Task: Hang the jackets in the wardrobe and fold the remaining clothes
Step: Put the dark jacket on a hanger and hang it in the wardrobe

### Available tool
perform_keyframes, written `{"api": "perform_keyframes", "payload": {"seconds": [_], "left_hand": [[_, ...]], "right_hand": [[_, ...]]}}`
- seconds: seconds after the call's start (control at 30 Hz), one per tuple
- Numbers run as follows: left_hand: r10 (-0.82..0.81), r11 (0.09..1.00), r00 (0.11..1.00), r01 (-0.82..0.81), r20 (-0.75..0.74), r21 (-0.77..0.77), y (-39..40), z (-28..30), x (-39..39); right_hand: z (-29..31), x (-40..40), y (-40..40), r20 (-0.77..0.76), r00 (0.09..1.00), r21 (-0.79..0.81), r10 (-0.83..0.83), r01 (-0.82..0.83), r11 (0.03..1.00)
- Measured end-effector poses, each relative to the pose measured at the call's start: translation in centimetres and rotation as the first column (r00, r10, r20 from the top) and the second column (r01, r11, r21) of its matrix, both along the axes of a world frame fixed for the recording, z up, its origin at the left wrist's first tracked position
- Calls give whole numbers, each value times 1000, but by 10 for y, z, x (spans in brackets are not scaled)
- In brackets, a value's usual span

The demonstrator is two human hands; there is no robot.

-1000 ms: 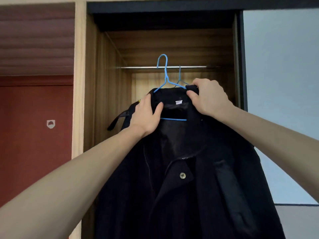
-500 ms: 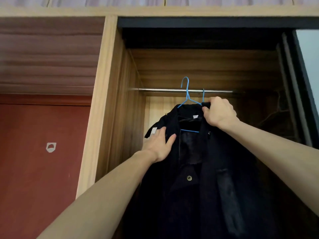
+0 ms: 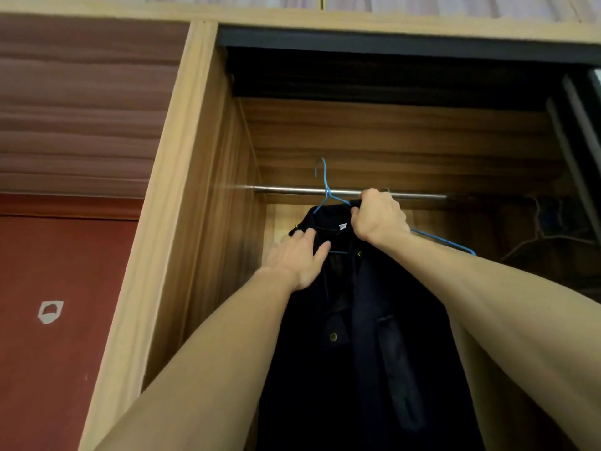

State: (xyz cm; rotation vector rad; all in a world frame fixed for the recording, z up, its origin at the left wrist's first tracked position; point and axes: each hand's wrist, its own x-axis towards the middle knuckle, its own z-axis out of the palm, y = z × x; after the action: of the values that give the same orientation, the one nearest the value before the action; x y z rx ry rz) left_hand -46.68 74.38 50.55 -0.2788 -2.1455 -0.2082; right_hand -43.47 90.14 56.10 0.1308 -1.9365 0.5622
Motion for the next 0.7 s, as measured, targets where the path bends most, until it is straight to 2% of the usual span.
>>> {"api": "perform_keyframes", "payload": {"seconds": [0.2,0.47,0.7], "left_hand": [[106,993,988,-112,-110,-46,-19,27,-6],[186,980,980,-190,-75,-54,-34,19,-19],[211,977,973,-211,-97,14,-45,13,-6]], "right_hand": [[13,-28,-12,46,998,-55,51,-48,997],[31,-47,-42,126,982,-104,140,-127,986],[10,-47,-56,266,939,-126,216,-188,974]]}}
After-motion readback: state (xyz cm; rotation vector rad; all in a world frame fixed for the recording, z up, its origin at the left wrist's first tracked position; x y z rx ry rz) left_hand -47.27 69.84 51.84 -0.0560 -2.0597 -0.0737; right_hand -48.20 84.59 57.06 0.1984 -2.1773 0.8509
